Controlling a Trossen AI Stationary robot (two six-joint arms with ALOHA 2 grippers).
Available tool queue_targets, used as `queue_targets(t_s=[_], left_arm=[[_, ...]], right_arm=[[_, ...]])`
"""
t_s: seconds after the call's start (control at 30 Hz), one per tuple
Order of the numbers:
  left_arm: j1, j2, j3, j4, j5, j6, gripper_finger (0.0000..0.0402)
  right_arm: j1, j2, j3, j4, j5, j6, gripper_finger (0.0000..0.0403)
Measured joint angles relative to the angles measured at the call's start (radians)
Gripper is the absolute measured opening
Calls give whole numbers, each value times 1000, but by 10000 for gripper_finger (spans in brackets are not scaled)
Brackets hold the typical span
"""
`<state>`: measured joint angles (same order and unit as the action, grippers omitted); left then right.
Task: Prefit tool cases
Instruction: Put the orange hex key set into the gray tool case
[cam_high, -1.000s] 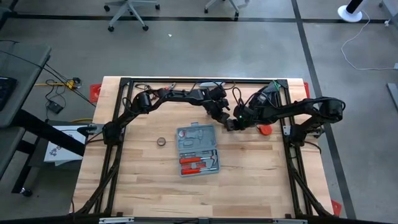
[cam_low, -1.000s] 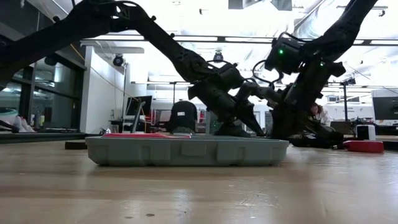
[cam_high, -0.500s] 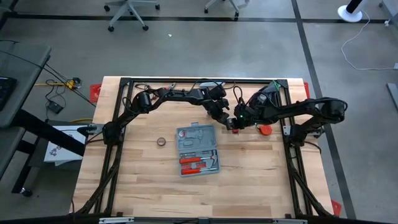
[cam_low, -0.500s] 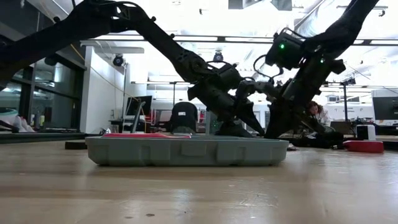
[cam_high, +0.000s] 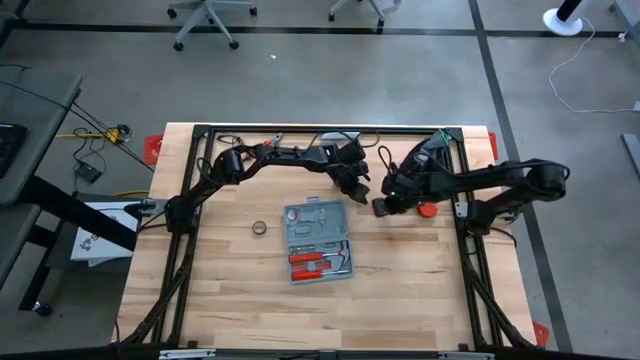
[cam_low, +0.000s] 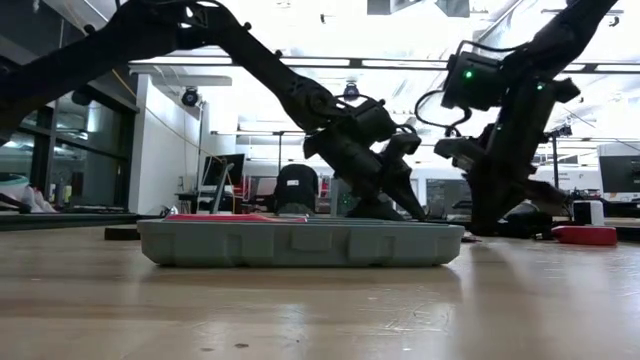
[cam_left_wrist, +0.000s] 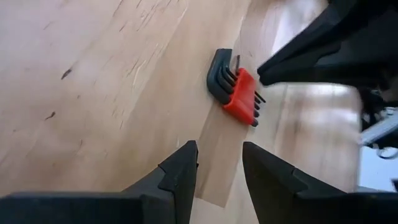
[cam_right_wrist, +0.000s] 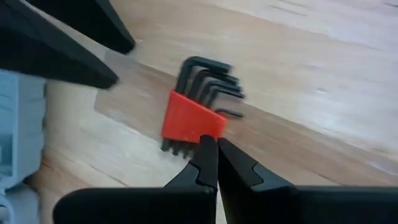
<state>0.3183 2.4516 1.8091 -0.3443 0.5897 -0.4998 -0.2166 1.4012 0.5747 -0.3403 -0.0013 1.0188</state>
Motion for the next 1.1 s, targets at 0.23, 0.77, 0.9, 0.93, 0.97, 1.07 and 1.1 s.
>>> queue_targets(t_s=[0.23, 0.77, 0.9, 0.93, 0.97, 1.07, 1.1], left_arm=[[-5, 0, 0, -26, -19, 34, 122], [18, 5, 0, -97, 9, 59, 122], [21, 5, -1, -89, 16, 68, 122], [23, 5, -1, -89, 29, 75, 122], [25, 5, -1, -90, 43, 82, 122], [36, 5, -2, -93, 100, 102, 122], [38, 6, -2, -93, 114, 107, 122]], right_arm=[[-20, 137, 6, 208, -93, 0, 0], [-82, 181, 2, 307, -168, -33, 0], [-85, 183, 1, 311, -172, -41, 0], [-85, 183, 1, 316, -173, -41, 0], [-85, 184, 0, 325, -175, -41, 0], [-85, 185, 0, 350, -184, -49, 0], [-85, 185, -1, 357, -188, -50, 0]])
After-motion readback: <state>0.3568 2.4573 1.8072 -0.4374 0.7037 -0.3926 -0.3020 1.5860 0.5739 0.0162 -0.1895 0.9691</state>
